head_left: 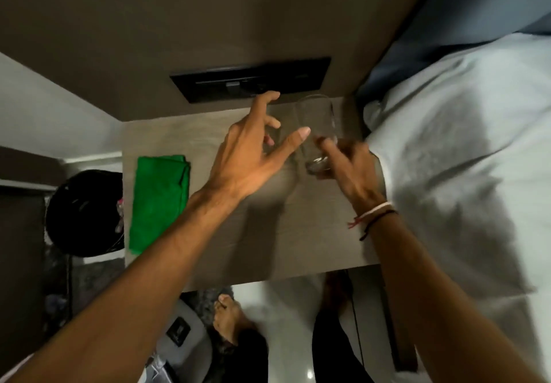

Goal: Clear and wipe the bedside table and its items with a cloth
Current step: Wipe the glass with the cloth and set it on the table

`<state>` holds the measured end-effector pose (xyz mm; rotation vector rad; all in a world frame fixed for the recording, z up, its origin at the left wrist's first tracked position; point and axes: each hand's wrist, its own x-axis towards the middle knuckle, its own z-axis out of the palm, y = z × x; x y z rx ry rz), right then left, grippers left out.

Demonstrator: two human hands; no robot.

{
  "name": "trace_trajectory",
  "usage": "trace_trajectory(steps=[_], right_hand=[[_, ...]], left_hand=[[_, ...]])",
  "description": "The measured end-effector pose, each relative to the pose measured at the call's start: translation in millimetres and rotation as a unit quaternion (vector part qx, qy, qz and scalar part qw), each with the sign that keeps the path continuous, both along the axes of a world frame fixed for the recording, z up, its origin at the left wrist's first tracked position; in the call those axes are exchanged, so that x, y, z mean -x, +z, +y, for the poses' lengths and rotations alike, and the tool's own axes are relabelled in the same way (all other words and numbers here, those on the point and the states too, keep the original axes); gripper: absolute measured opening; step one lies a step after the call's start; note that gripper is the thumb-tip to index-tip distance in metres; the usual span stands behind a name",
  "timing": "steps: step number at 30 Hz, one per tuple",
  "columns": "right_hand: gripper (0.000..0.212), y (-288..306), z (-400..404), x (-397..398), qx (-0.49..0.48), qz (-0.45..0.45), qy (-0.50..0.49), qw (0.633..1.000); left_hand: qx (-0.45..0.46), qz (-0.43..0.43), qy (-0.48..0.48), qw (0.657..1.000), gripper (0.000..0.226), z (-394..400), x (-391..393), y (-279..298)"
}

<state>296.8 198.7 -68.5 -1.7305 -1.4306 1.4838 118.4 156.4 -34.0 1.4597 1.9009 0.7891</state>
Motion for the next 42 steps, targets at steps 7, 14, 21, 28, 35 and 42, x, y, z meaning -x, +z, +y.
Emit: trace_trajectory(steps=[7,14,21,28,35,42], right_hand=[[0.025,3.0,27.1,11.7,0.097,0.055,-0.057,0.992],[0.03,-16.3,3.3,34.5,0.105,0.009,0.086,0.991],[0.021,-35.3,-35.9,63.9,0.157,0.108,0.105,0.976],[0.037,-52.9,-74.1,72.5,0.202,0.19,0.065,0.959],[0.06,-34.6,-108.4,104.3,0.233,0.355,-0.048,0.904],[0.057,-22.4,-100.1,101.3,0.286,0.391,-0.132,0.865]], left_hand=[[-0.006,-0.019,0.068,0.998,0.059,-17.7,33.6,-25.9],[0.129,0.181,0.151,0.963,0.05,-72.0,100.2,-53.0],[0.326,0.143,0.232,0.905,0.086,-127.7,141.8,-84.4],[0.061,0.007,0.225,0.972,0.046,-111.2,125.0,-52.6],[-0.032,-0.042,0.117,0.992,0.076,-96.4,47.9,-29.0],[-0.037,-0.04,-0.013,0.998,0.081,-127.9,43.1,-28.5]])
